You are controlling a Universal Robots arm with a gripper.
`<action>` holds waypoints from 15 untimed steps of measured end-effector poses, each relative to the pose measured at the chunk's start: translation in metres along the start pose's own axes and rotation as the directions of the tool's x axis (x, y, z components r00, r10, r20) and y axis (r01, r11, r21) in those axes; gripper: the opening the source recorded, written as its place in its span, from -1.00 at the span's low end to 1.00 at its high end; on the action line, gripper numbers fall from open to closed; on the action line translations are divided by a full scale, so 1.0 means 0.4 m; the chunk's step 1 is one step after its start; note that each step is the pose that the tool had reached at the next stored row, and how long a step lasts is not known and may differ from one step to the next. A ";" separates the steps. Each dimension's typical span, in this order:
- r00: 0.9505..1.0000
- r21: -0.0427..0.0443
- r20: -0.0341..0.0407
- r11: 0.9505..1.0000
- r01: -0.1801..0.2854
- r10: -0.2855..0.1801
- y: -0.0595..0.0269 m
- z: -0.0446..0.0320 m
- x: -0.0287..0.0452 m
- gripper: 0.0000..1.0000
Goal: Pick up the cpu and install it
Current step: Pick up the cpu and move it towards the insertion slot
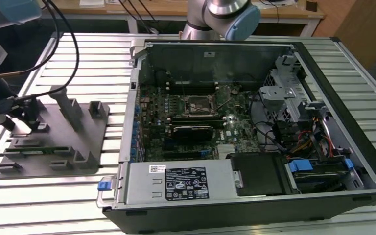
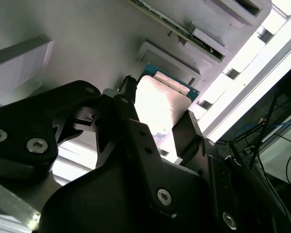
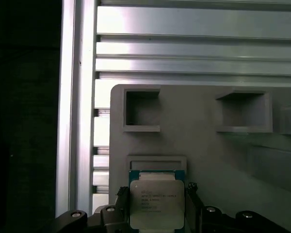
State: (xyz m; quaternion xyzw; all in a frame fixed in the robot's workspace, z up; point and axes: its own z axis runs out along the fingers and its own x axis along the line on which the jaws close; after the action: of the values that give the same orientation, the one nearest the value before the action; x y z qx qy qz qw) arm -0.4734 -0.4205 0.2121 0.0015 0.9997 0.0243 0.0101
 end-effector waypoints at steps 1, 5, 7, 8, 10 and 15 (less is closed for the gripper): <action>1.000 0.000 0.000 1.000 0.000 0.000 0.000 -0.004 0.000 0.08; 1.000 0.000 0.000 1.000 0.000 0.000 0.001 -0.021 0.000 0.08; 1.000 0.000 0.000 1.000 0.000 0.000 0.002 -0.029 -0.001 0.08; 1.000 0.000 0.000 1.000 0.000 0.000 0.002 -0.034 -0.001 0.08; 1.000 0.000 0.000 1.000 0.000 0.000 0.003 -0.042 -0.001 0.08; 1.000 0.000 0.000 1.000 0.000 0.000 0.005 -0.062 -0.001 0.08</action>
State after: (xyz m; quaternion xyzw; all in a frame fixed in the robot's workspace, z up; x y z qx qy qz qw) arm -0.4734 -0.4197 0.2371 0.0015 0.9997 0.0243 0.0101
